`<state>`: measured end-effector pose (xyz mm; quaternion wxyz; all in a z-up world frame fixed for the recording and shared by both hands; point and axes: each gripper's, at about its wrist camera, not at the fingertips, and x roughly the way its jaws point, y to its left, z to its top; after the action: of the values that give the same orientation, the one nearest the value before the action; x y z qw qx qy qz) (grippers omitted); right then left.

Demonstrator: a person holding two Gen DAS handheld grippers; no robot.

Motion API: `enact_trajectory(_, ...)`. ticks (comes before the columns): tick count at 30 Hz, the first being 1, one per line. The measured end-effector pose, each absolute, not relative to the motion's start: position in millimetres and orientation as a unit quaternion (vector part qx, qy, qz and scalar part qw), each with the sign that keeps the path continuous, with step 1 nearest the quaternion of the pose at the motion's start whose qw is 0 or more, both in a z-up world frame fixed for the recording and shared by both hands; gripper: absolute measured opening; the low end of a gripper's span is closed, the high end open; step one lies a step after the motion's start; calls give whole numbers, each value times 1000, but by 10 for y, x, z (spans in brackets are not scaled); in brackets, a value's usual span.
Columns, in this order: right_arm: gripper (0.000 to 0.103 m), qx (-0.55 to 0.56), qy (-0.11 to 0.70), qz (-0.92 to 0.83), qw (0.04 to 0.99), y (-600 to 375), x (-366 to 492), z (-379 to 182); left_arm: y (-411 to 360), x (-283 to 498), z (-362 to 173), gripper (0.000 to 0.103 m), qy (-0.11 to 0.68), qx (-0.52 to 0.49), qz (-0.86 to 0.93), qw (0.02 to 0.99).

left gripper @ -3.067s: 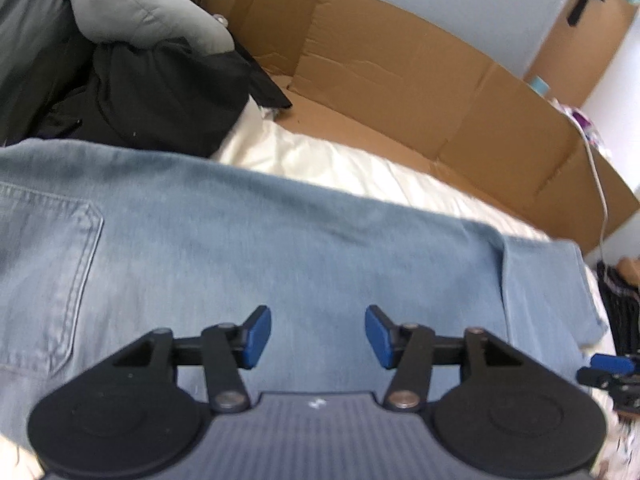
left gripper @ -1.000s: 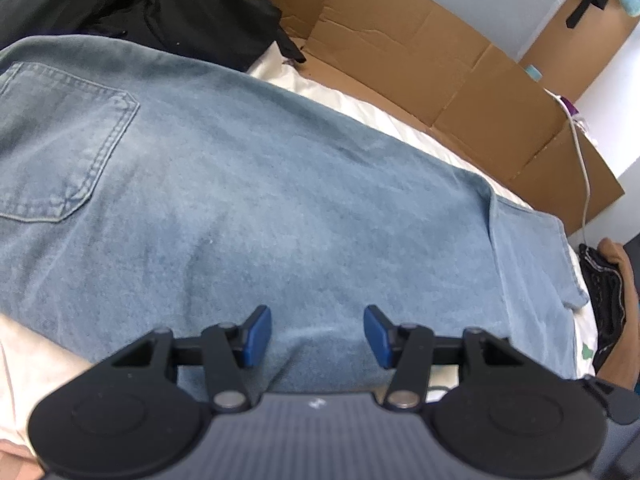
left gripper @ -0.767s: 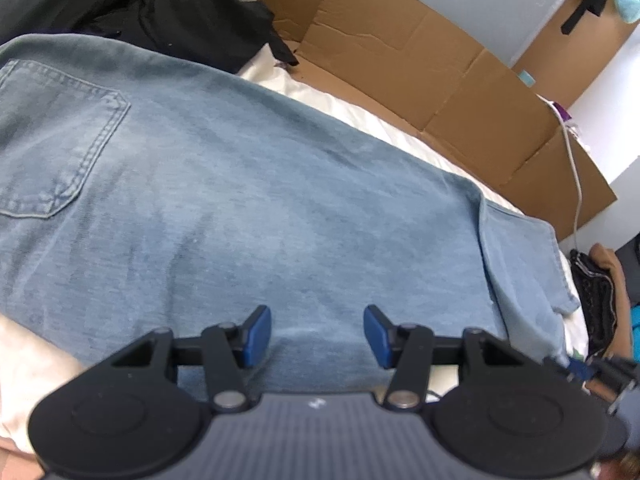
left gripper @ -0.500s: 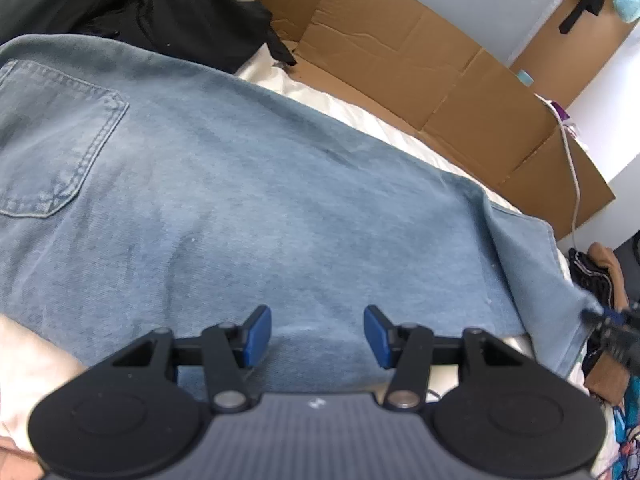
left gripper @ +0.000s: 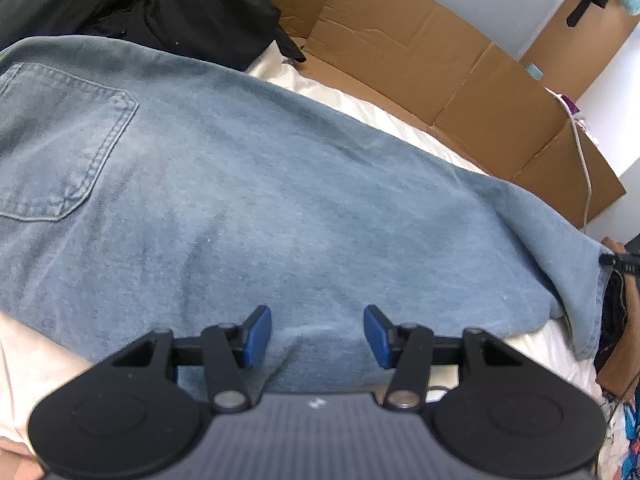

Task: Fold clothes
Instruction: 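Pull the held hem with the right gripper toward the cardboard wall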

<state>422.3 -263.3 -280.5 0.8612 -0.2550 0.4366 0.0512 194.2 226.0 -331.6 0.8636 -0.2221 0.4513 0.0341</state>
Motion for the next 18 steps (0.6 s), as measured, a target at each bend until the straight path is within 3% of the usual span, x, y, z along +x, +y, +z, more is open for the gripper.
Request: enact_trajectory(18,10,-228,473,28,851,-2841,5580,-3302,2125,2018,-3307,54,470,-178,16,865)
